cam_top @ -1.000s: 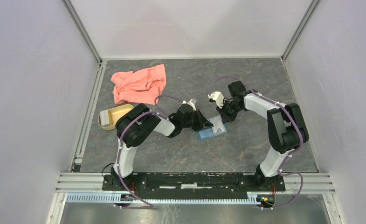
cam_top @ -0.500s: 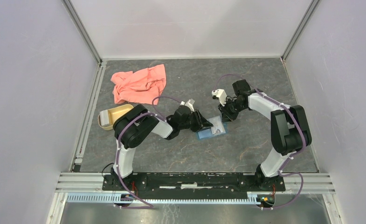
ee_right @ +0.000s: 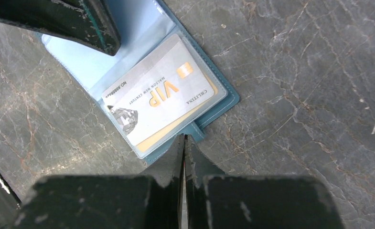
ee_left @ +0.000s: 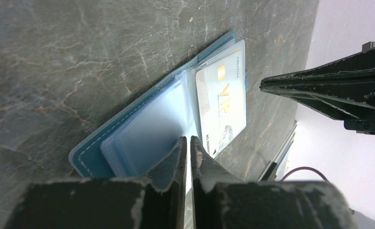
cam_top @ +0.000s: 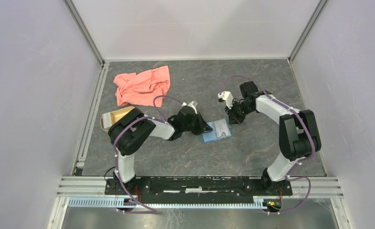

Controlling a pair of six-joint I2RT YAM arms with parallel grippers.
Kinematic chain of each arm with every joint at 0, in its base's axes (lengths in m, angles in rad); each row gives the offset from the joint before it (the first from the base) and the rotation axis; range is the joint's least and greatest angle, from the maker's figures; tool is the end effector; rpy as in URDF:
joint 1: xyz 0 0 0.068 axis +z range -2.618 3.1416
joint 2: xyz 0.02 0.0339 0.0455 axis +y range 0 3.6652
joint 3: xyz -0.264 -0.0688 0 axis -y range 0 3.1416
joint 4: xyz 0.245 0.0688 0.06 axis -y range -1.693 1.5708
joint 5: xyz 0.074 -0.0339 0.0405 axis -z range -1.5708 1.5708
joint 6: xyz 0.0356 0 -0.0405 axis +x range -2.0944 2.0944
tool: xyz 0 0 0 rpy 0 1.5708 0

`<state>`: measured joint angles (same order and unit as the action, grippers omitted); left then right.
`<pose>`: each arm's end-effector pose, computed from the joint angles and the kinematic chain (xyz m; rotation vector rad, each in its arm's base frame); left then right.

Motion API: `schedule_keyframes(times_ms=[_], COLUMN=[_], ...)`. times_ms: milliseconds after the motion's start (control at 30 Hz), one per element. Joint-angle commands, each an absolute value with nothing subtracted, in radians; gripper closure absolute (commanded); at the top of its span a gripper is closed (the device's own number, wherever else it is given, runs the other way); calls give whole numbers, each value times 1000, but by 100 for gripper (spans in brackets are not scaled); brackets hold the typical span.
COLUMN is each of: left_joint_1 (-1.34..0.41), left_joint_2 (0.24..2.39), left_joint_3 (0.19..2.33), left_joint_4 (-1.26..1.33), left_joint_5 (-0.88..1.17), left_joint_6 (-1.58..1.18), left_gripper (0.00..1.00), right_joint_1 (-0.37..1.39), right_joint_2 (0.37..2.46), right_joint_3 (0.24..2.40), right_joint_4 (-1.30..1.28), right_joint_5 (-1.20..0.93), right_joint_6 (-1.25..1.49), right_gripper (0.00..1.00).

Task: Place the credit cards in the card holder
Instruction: Insert the credit card into the card holder.

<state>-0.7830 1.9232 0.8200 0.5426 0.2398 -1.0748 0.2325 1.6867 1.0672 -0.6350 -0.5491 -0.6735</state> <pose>0.2542 -0.2649 0.1119 -0.1926 2.4215 -1.2483 0.3045 0.0912 0.1831 -1.2658 2.3288 0.6354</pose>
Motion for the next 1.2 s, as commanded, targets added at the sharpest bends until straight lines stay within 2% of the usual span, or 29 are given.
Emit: schedule_keyframes(times_ms=[0,633,900,1167], left_joint_1=[-792,-841,-850,-820], left_joint_2=[1907,2011,2008,1897], left_joint_3=[902,1062,1042,899], left_joint_4=[375,232,366,576], left_joint_5=[192,208,267,294], left_joint_6=[-947,-881,-958,-1035], left_gripper=[89,95,94,89], right_joint_1=[227,262,291,227], right_joint_2=[1705,1780,1813,1745], right_joint_3=[1090,1100,1114,1114], right_joint_4=[-665,-693,-717,-710], right_joint_5=[-557,-571,-613,-621], right_joint_6=[-703,-699,-709,-719], right_gripper=[96,99,99,94])
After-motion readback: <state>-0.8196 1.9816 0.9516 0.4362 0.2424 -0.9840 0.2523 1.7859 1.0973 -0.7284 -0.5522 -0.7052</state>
